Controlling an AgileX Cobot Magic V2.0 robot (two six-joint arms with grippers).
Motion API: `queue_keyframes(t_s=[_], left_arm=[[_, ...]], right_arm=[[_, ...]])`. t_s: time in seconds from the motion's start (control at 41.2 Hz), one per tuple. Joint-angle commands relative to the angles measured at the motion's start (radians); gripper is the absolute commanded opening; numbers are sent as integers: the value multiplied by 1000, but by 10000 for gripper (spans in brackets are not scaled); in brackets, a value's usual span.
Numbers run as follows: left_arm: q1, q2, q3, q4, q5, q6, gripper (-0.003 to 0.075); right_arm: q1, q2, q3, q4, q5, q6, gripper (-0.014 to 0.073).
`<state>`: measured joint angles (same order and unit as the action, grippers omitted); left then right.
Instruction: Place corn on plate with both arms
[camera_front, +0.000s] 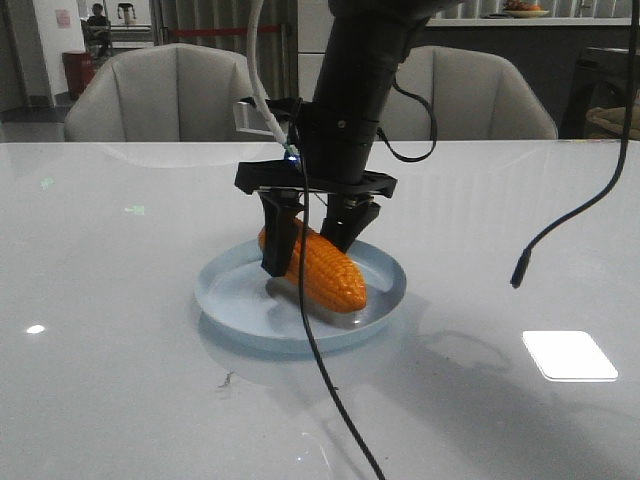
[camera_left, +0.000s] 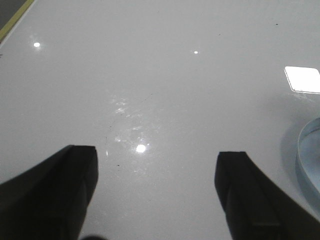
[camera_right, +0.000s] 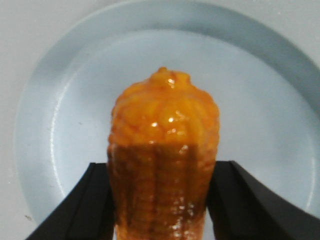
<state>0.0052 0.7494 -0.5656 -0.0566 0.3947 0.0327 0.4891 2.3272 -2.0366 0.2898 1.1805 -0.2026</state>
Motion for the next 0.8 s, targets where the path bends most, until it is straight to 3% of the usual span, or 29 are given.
queue_keyframes(t_s=[0.0, 0.194, 0.485, 0.776], left_arm=[[3, -5, -29, -8, -72, -6, 547], [3, -5, -29, -8, -72, -6, 547], [3, -5, -29, -8, -72, -6, 547], [3, -5, -29, -8, -72, -6, 547]], right_arm=[[-3, -71, -34, 32, -14, -6, 324], [-3, -71, -34, 32, -14, -6, 599], [-4, -75, -82, 32, 15, -6, 573], [-25, -110, -332, -22, 152, -13, 573]])
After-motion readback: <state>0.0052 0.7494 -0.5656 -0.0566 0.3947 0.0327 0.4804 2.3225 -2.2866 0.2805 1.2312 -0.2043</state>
